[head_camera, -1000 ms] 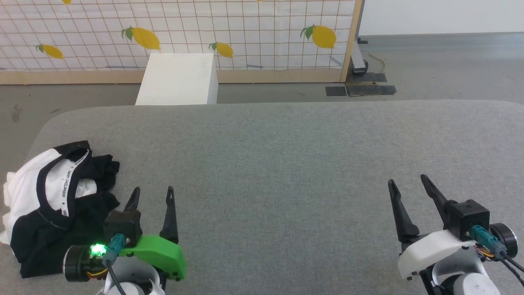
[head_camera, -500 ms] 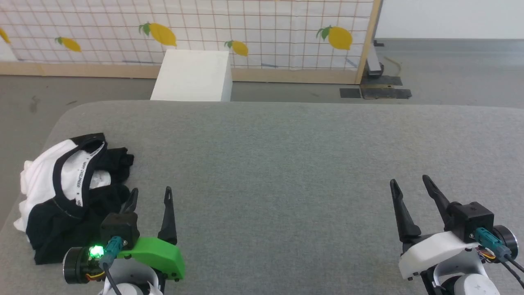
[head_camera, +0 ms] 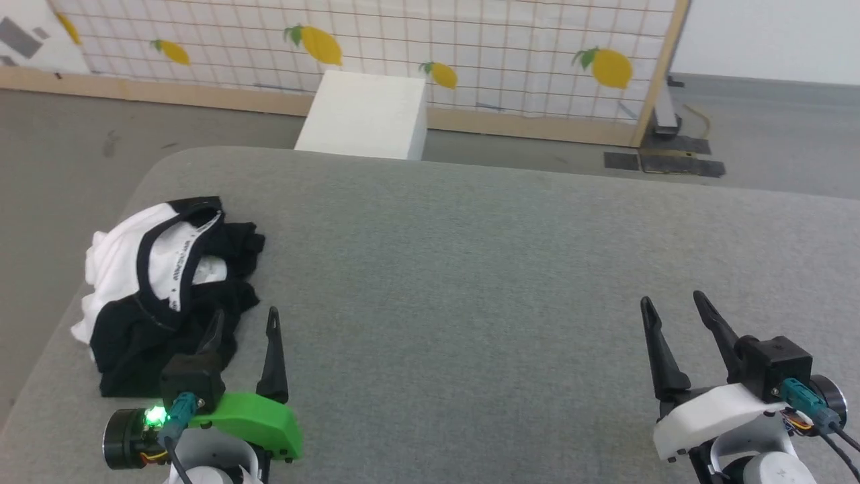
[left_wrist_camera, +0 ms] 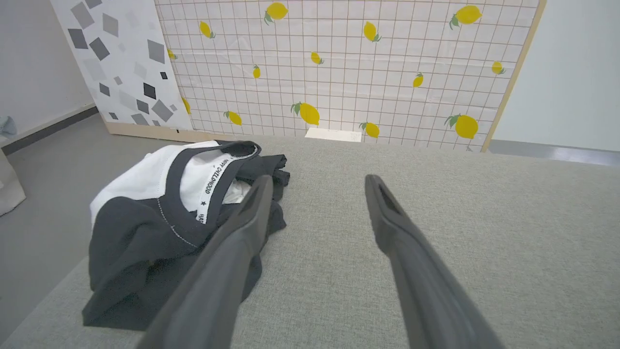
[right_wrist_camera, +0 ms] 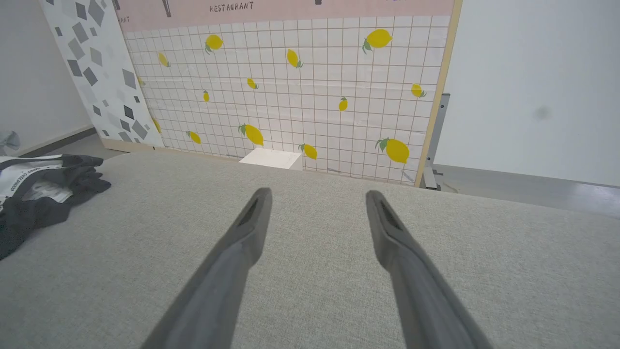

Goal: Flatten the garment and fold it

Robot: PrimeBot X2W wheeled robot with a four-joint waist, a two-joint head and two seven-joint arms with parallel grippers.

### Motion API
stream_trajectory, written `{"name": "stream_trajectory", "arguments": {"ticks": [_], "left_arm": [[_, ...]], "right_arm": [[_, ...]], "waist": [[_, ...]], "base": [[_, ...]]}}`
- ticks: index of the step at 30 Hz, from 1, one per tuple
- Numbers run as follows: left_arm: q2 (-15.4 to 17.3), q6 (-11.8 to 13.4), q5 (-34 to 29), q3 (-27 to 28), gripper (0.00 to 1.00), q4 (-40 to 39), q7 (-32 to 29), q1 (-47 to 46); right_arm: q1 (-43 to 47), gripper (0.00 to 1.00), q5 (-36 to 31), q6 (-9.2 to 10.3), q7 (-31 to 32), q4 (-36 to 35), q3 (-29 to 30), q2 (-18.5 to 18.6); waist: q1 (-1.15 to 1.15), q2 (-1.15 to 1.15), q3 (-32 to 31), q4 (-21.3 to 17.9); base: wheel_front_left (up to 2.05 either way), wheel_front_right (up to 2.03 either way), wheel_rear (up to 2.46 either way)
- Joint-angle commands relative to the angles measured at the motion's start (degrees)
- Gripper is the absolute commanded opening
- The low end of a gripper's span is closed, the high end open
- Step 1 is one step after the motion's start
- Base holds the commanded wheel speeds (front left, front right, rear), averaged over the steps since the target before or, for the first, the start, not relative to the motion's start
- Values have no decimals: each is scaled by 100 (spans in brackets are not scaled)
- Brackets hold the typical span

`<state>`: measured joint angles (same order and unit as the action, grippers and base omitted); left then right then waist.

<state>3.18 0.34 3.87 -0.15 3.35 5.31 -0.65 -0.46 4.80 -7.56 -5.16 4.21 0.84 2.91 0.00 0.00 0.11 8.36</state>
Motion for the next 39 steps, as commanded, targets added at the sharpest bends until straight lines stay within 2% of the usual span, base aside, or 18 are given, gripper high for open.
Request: {"name": "stream_trajectory", "arguments": {"ticks": [1,14,39], "left_arm": [[-12,39,74,20,100,28,66,49],[-15,44,121,45,100,141,230,137],[-21,94,324,73,100,286,525,212]], "right_arm": [[78,100,69,3,-76,34,3,0],[142,100,227,4,-241,196,-32,-1],[170,100,454,5,-538,471,-30,-2]], "waist": [[0,0,-17,137],[0,0,-128,728],[0,0,-138,1428]], "base": [[0,0,0],[0,0,0],[0,0,0]]}}
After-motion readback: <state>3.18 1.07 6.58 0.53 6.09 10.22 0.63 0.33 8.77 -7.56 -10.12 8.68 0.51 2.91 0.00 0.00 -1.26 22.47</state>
